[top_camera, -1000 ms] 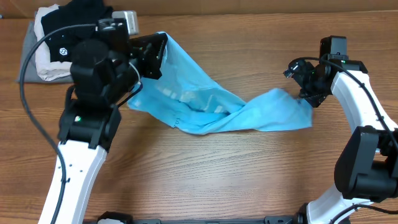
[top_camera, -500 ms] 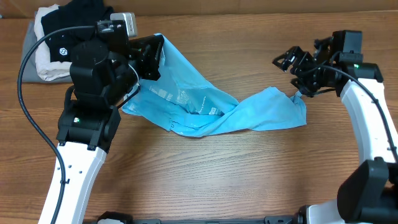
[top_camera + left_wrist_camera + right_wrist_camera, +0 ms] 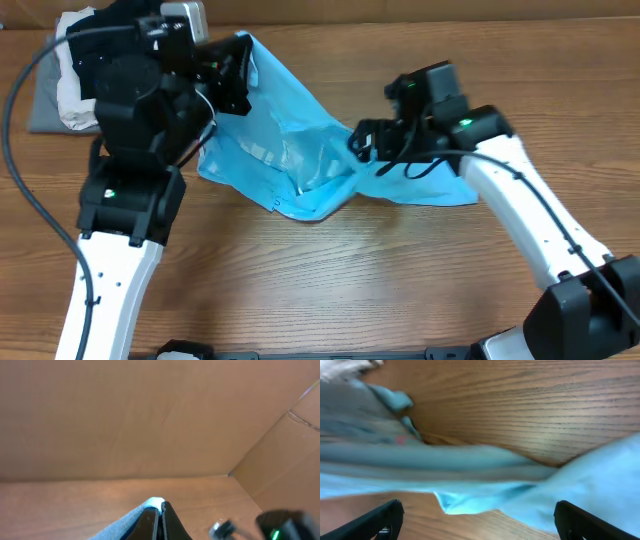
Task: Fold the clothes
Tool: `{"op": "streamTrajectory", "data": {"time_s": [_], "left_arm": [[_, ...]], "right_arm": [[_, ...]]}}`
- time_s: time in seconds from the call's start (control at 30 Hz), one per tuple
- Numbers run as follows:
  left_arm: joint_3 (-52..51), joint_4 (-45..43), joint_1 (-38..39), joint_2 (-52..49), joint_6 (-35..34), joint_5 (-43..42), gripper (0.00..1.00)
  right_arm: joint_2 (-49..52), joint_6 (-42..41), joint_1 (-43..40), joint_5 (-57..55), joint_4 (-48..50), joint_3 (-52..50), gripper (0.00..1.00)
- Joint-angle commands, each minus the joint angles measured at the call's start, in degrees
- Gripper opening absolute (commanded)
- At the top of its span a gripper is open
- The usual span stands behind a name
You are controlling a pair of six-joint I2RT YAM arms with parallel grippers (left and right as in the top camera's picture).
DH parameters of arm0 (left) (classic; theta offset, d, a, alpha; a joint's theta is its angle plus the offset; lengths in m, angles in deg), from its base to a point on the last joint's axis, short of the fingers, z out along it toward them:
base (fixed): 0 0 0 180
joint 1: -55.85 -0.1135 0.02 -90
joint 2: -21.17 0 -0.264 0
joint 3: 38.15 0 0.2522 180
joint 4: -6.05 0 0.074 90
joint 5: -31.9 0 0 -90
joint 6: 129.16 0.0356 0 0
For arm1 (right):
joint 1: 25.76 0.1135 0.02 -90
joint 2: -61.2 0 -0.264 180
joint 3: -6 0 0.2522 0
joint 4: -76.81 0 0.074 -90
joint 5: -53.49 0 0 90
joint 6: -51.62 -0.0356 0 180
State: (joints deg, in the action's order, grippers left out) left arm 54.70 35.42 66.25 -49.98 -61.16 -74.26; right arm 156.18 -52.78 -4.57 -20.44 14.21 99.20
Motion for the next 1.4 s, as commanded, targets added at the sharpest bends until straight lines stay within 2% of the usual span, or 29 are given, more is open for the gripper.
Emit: {"op": "streamTrajectory", "data": {"time_s": [0.0,0.07,0.3,0.47,0.63,0.77,0.8,0.83,0.9,1.1,1.17,1.23,1.37], "left_arm": [[6.2,1.5,-0.3,0.4,3.8,5.1,0.04],[7.1,2.9,-0.3,0.4,4.5,9.8,0.04],[7.2,7.3,-0.3,-1.9,7.2,22.9,0.04],[7.2,8.1,-0.3,-9.7,9.6,23.8,0.12],[7.2,7.7,-0.4,-19.0,10.4,23.9,0.08],[7.3,8.6,-0.6,-22.9,10.4,23.5,0.10],[7.3,9.3,-0.6,-23.2,10.4,23.2,0.14],[7.3,10.0,-0.6,-23.2,10.4,22.4,0.24],[7.3,12.4,-0.6,-22.8,10.4,20.0,0.37],[7.3,25.9,-0.6,-21.4,9.1,16.1,0.46],[7.3,31.3,-0.6,-21.6,9.1,16.2,0.66],[7.3,35.0,-0.7,-21.7,9.1,16.3,1.00],[7.3,38.2,-0.6,-21.9,9.1,16.4,1.00]], "right_arm": [[-0.4,-4.4,3.4,-14.6,0.2,-0.4,1.00],[-0.3,-8.5,4.3,-17.9,0.0,-0.4,1.00],[-0.3,-13.9,4.5,-16.4,1.2,-0.4,1.00],[-0.3,-18.5,4.6,-16.4,2.6,-0.4,1.00],[-0.3,-18.7,4.6,-16.4,2.0,-0.6,1.00],[-0.3,-18.7,4.6,-16.4,3.0,-2.0,1.00],[-0.3,-18.7,4.6,-16.5,3.8,-2.6,1.00],[-0.3,-18.7,4.6,-16.5,4.6,-3.0,1.00],[0.3,-18.7,4.5,-17.7,6.7,-3.7,1.00],[3.1,-18.6,2.7,-21.6,15.3,-3.7,1.00],[4.9,-17.0,1.4,-21.0,19.1,-3.7,1.00],[7.0,-15.0,0.0,-19.4,21.8,-3.7,1.00],[10.6,-14.1,-3.2,-17.7,23.3,-3.7,1.00]]}}
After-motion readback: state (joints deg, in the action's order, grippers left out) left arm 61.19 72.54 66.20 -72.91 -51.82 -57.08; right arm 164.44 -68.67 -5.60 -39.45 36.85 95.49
